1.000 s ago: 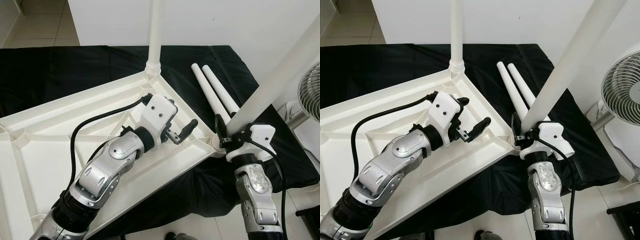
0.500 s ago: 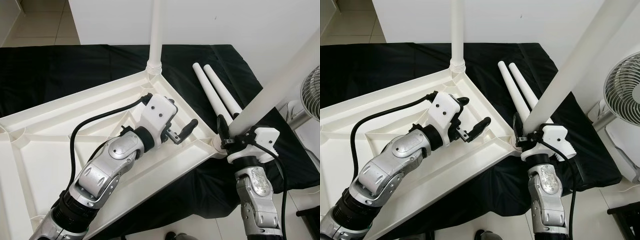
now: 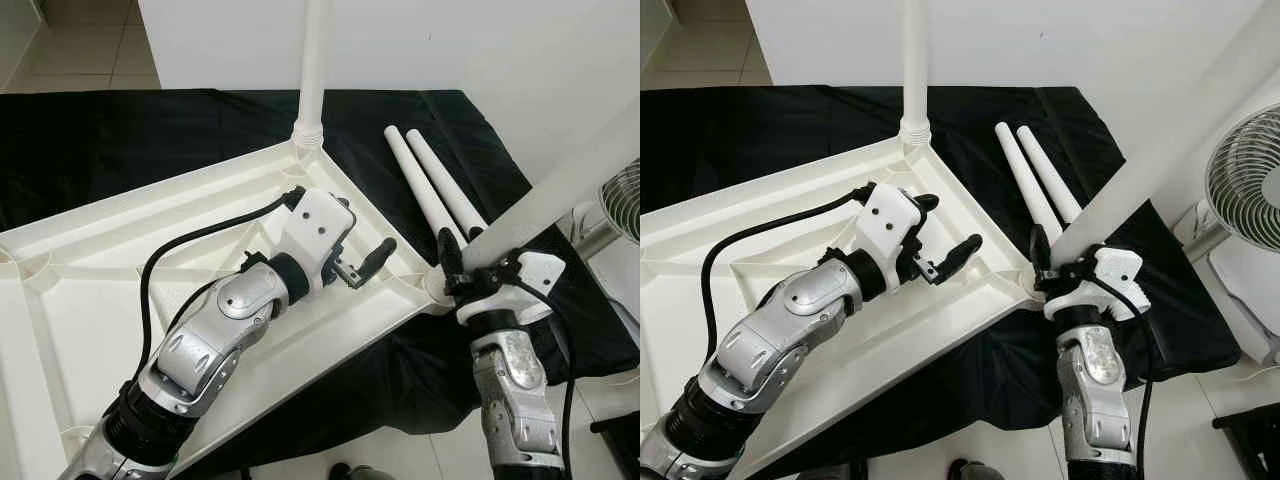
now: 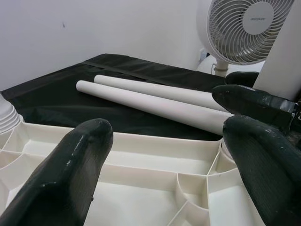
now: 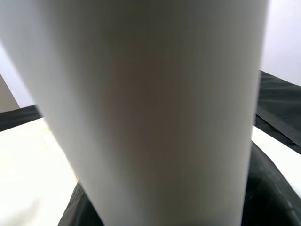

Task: Building children table

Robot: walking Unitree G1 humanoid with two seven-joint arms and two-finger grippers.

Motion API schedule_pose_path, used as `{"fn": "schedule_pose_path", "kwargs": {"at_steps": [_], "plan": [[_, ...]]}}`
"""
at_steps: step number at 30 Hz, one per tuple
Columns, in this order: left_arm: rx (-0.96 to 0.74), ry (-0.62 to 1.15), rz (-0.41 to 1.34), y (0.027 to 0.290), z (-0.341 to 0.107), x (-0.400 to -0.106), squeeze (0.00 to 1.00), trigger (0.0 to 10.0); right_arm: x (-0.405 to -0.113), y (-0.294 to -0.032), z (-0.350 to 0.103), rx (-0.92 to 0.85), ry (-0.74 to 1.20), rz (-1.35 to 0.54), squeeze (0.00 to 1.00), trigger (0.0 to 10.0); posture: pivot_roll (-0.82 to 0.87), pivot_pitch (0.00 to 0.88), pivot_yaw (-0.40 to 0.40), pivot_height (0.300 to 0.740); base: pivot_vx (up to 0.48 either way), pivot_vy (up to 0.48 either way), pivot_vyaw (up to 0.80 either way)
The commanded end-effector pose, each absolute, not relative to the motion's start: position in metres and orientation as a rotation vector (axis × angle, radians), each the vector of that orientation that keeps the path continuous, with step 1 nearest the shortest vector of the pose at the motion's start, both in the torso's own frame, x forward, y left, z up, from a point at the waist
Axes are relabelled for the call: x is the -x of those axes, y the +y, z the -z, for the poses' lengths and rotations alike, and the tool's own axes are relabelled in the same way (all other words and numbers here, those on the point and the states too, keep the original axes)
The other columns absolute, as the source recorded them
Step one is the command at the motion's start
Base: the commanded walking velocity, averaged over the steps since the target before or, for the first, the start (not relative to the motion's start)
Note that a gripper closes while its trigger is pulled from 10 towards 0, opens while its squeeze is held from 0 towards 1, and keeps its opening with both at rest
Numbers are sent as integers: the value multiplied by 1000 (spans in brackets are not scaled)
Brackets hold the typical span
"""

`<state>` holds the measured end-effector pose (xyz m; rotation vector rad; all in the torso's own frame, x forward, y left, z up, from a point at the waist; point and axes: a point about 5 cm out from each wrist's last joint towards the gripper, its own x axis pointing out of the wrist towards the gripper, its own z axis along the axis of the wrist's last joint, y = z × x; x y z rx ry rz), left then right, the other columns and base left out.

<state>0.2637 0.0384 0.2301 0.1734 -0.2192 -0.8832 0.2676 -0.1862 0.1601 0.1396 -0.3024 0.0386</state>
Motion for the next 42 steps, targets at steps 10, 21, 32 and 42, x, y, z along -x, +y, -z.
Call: {"fn": "schedule_pose_path", "kwargs": {"at_steps": [10,21,32,42], "plan": [[-181,-215,984,34,-230,-256,0,10000,-268,-190,-112,-277,-7,34,0,10000,82,200,-7,740,0,0,0],[-180,-219,982,34,-231,-256,0,10000,-281,-188,-119,-169,102,-18,0,10000,77,202,-10,740,0,0,0],[-174,-221,977,34,-231,-256,0,10000,-284,-191,-124,-108,123,-19,0,10000,74,207,-20,740,0,0,0],[-171,-220,974,33,-230,-256,0,10000,-284,-177,-122,-96,84,164,0,10000,72,207,-23,740,0,0,0]]}}
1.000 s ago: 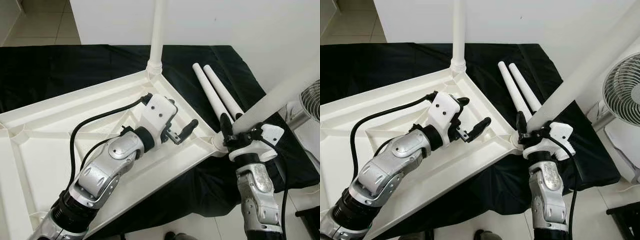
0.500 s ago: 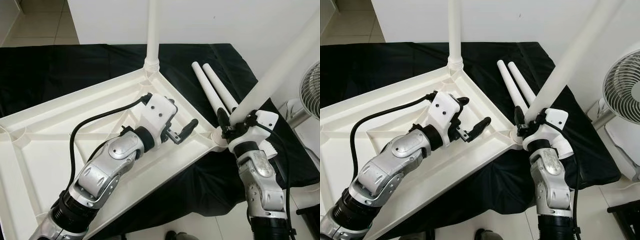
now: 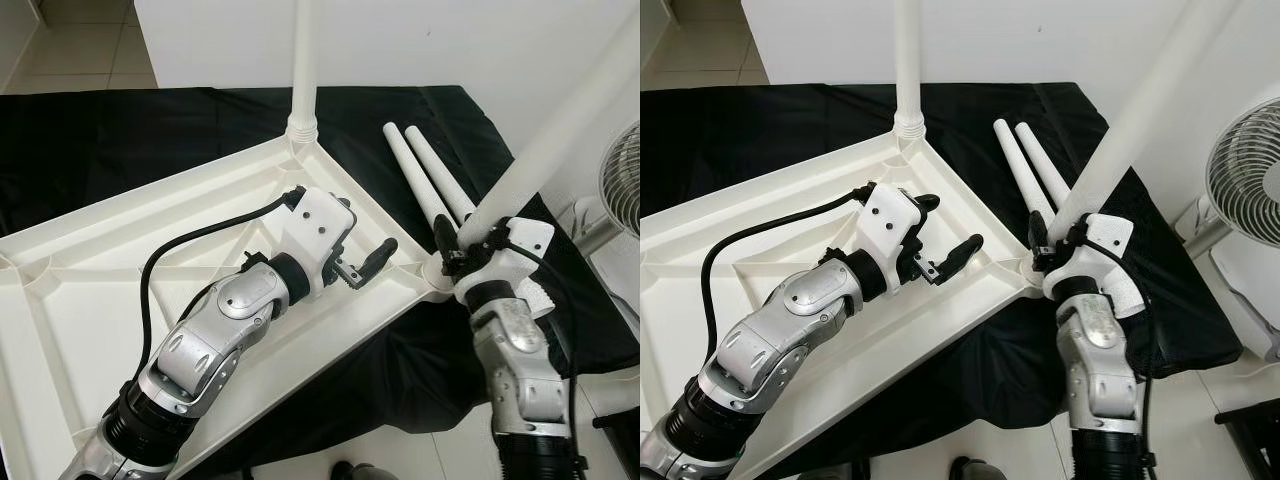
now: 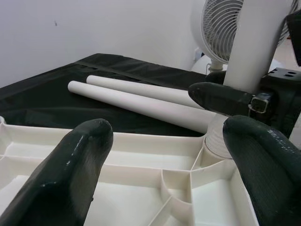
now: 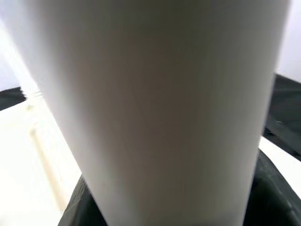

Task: Building children table

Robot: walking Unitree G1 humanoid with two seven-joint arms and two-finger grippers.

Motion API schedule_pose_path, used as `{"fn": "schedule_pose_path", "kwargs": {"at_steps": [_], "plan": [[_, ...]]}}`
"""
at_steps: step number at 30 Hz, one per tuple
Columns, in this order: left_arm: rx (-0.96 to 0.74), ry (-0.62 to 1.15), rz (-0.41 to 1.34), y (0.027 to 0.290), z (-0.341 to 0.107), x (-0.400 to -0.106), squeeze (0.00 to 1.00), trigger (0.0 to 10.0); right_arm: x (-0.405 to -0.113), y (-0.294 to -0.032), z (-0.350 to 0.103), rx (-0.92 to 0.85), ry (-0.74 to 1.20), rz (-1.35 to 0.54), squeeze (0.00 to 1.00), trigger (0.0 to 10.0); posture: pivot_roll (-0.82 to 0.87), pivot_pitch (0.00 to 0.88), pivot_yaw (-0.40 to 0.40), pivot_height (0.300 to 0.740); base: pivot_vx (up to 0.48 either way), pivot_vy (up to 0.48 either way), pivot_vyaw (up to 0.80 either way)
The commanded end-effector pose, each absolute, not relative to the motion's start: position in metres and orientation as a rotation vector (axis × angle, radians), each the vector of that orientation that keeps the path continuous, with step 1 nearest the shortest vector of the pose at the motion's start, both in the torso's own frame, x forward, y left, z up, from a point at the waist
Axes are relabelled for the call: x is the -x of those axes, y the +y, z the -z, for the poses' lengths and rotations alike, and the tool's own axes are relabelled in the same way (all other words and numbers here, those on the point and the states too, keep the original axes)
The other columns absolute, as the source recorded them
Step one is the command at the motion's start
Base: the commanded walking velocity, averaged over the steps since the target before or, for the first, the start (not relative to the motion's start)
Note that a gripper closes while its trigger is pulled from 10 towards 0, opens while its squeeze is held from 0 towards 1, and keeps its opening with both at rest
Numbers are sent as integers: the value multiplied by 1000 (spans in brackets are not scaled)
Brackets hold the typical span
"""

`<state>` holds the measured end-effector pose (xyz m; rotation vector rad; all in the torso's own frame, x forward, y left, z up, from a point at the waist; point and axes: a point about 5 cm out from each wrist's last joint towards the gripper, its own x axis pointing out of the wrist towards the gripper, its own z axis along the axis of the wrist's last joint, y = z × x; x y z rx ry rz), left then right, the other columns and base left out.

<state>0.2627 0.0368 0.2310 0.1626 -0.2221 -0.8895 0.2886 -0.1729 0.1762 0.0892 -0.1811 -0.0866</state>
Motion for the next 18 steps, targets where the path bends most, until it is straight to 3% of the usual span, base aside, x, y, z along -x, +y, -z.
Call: {"fn": "schedule_pose_path", "kwargs": {"at_steps": [1,2,7,18], "plan": [[-171,-220,974,33,-230,-256,0,10000,-284,-177,-122,-96,84,164,0,10000,72,207,-23,740,0,0,0],[-172,-221,974,33,-231,-256,0,10000,-289,-175,-118,-98,79,252,0,10000,83,207,-22,740,0,0,0],[-174,-220,972,33,-231,-256,0,10000,-297,-169,-118,-117,54,343,0,10000,86,208,-22,740,0,0,0],[-166,-222,964,33,-231,-256,0,10000,-314,-141,-127,-155,9,308,0,10000,92,205,-35,740,0,0,0]]}}
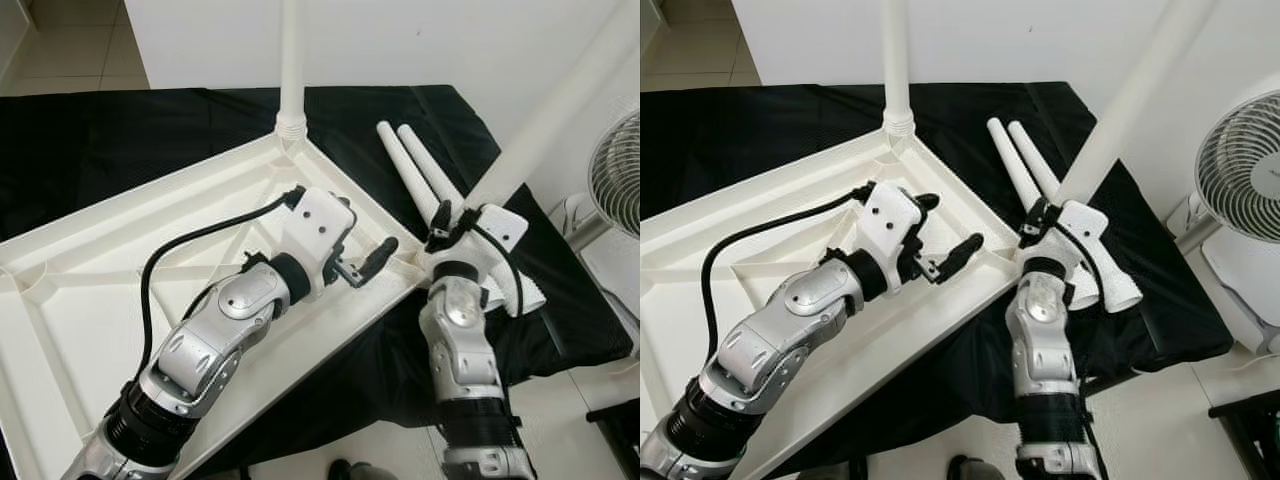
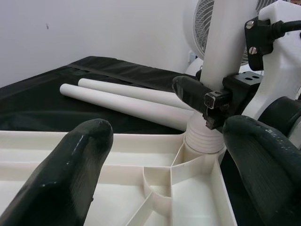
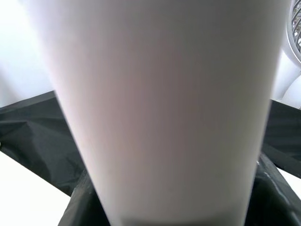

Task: Building children table

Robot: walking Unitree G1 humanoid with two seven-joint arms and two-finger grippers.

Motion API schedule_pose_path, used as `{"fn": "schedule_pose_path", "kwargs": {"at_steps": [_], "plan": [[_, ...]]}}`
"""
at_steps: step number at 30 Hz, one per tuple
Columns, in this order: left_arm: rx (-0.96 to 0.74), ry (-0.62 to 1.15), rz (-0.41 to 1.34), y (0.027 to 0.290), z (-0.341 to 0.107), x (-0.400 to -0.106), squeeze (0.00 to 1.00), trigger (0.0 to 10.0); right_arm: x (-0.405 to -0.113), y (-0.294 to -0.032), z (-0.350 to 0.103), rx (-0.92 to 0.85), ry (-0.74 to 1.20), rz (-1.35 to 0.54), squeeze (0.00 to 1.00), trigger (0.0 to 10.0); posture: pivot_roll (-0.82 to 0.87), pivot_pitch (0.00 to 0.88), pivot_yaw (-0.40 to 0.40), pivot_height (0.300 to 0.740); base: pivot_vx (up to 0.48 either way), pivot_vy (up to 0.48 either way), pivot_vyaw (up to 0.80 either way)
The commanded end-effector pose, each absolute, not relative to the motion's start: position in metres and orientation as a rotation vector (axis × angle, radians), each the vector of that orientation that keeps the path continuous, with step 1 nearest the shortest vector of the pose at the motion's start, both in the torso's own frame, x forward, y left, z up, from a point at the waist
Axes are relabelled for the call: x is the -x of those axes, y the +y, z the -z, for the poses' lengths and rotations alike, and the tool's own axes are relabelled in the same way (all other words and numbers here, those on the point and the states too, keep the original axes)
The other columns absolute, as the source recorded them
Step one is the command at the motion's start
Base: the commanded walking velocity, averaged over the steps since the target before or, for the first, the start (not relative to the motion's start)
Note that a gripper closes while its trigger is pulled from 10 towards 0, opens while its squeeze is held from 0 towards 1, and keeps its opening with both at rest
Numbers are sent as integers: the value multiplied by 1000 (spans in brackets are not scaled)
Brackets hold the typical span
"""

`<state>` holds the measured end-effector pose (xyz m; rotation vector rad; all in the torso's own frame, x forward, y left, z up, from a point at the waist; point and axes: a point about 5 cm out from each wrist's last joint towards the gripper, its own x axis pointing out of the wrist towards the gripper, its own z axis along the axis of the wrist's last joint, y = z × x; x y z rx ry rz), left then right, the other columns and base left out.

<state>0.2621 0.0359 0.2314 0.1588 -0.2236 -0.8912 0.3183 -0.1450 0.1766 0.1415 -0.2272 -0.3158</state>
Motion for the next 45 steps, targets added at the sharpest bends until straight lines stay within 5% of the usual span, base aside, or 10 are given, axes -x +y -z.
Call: {"fn": "schedule_pose_path", "kwargs": {"at_steps": [1,2,3,18,19,20,21,34,45], "plan": [[-166,-223,960,33,-231,-256,0,10000,-313,-141,-129,-171,-10,275,369,10000,92,205,-35,740,0,0,0],[-166,-223,960,33,-231,-256,0,10000,-313,-141,-129,-171,-10,275,369,10000,92,205,-35,740,0,0,0],[-166,-225,957,33,-231,-256,0,10000,-311,-140,-131,-181,-34,250,1000,10000,92,205,-35,740,0,0,0],[-160,-229,960,30,-230,-257,0,10000,-309,-157,-154,-128,-213,104,1000,10000,75,179,-51,740,0,0,0],[-159,-230,962,29,-230,-257,0,10000,-309,-158,-157,-123,-225,84,984,10000,75,176,-53,740,0,0,0],[-160,-231,963,29,-230,-257,0,10000,-308,-159,-159,-118,-235,67,212,10000,75,174,-53,740,0,0,0],[-160,-231,963,29,-230,-257,0,10000,-308,-159,-162,-107,-247,46,0,10000,74,172,-54,740,0,0,0],[-167,-232,970,29,-230,-257,0,10000,-301,-166,-178,-96,-296,-109,0,10000,73,155,-58,740,0,0,0],[-183,-193,1033,29,-224,-253,0,10000,-311,-205,-189,21,-253,-284,0,10000,76,162,-57,740,0,0,0]]}}
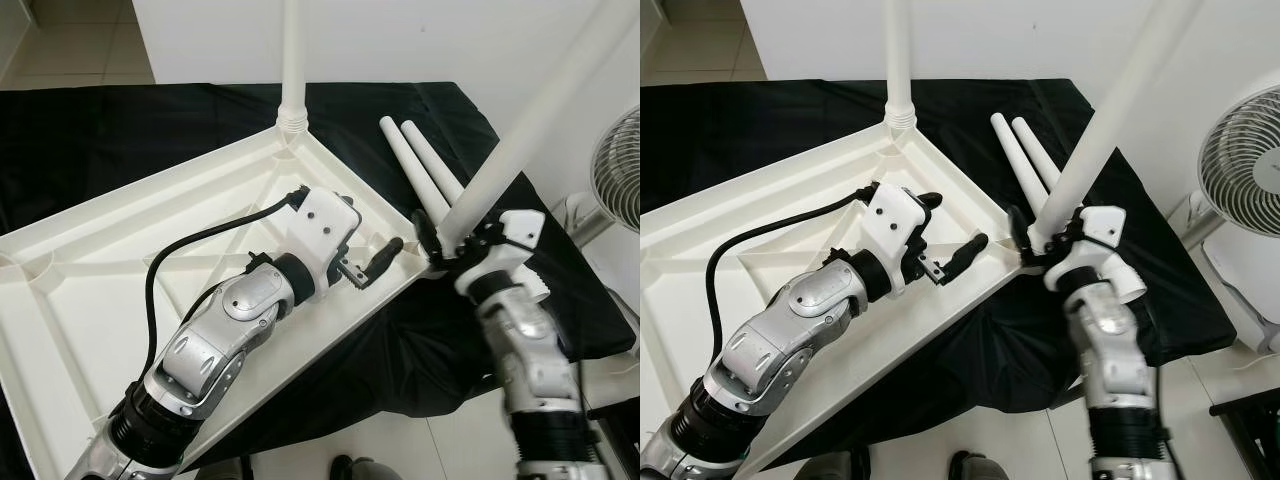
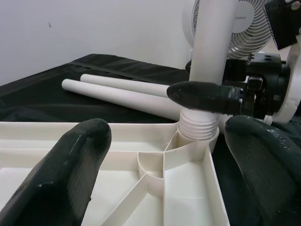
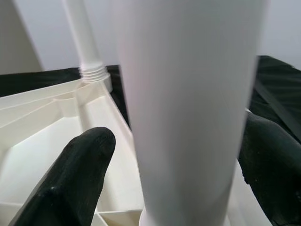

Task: Building children table

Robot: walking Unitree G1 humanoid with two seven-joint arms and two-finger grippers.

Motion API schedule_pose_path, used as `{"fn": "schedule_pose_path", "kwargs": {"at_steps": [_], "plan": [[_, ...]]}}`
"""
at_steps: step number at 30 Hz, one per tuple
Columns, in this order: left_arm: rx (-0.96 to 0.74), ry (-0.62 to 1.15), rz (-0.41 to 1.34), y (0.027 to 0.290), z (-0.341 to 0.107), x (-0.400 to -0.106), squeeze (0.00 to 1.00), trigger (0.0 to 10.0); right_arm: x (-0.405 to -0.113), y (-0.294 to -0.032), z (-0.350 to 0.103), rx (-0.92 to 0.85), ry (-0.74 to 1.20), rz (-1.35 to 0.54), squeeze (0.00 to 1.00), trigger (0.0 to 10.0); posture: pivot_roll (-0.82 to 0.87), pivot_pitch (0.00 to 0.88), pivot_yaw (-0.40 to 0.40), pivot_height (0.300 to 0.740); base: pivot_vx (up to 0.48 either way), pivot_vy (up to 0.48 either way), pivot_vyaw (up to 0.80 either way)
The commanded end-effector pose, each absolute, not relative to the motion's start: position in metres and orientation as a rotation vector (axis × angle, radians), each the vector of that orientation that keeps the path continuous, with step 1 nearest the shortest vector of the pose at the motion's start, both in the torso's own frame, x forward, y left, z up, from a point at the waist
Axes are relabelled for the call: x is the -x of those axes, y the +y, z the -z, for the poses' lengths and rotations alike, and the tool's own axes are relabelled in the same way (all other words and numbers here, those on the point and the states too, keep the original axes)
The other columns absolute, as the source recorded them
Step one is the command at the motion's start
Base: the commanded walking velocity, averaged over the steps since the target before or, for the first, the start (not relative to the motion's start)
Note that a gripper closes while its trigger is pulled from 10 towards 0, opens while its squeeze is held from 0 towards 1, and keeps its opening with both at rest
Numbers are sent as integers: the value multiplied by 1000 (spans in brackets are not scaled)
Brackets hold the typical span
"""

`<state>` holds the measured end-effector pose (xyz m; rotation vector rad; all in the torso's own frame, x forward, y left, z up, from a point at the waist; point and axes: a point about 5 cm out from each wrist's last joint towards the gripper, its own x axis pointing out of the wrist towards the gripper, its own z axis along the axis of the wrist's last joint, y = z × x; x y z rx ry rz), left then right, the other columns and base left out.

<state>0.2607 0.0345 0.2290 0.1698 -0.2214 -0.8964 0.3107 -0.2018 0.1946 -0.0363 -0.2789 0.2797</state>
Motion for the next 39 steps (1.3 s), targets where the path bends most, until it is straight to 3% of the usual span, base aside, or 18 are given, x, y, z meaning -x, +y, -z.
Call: {"fn": "schedule_pose_path", "kwargs": {"at_steps": [1,14,15,17,18,19,20,21,31,32,39], "plan": [[-184,-193,1033,29,-224,-253,0,10000,-311,-206,-190,19,-249,-289,0,10000,76,162,-57,740,0,0,0],[-191,-184,1027,32,-223,-253,0,10000,-326,-215,-180,67,-154,-442,0,10000,89,160,-51,740,0,0,0],[-192,-184,1027,31,-224,-252,0,10000,-328,-214,-180,77,-150,-466,0,8510,94,160,-47,740,0,0,0],[-192,-184,1027,31,-224,-252,0,10000,-328,-214,-180,77,-150,-466,0,8510,94,160,-47,740,0,0,0],[-192,-184,1028,31,-224,-252,0,10000,-330,-215,-180,87,-150,-477,0,6000,94,160,-47,740,0,0,0],[-192,-184,1029,31,-224,-251,0,10000,-331,-215,-181,95,-149,-491,0,1490,97,162,-48,740,0,0,0],[-192,-184,1029,31,-224,-251,0,10000,-331,-215,-181,95,-149,-491,0,1490,97,162,-48,740,0,0,0],[-192,-181,1030,31,-223,-251,0,10000,-331,-215,-181,101,-150,-500,0,0,97,162,-48,740,0,0,0],[-203,-156,1057,30,-218,-246,0,10000,-327,-216,-184,84,-167,-513,0,0,87,167,-61,740,0,0,0],[-202,-155,1055,30,-218,-246,0,10000,-325,-213,-185,46,-170,-491,0,10000,84,170,-65,740,0,0,0],[-199,-148,1055,31,-216,-245,0,10000,-316,-195,-184,-42,-168,-394,0,10000,74,174,-73,740,0,0,0]]}}
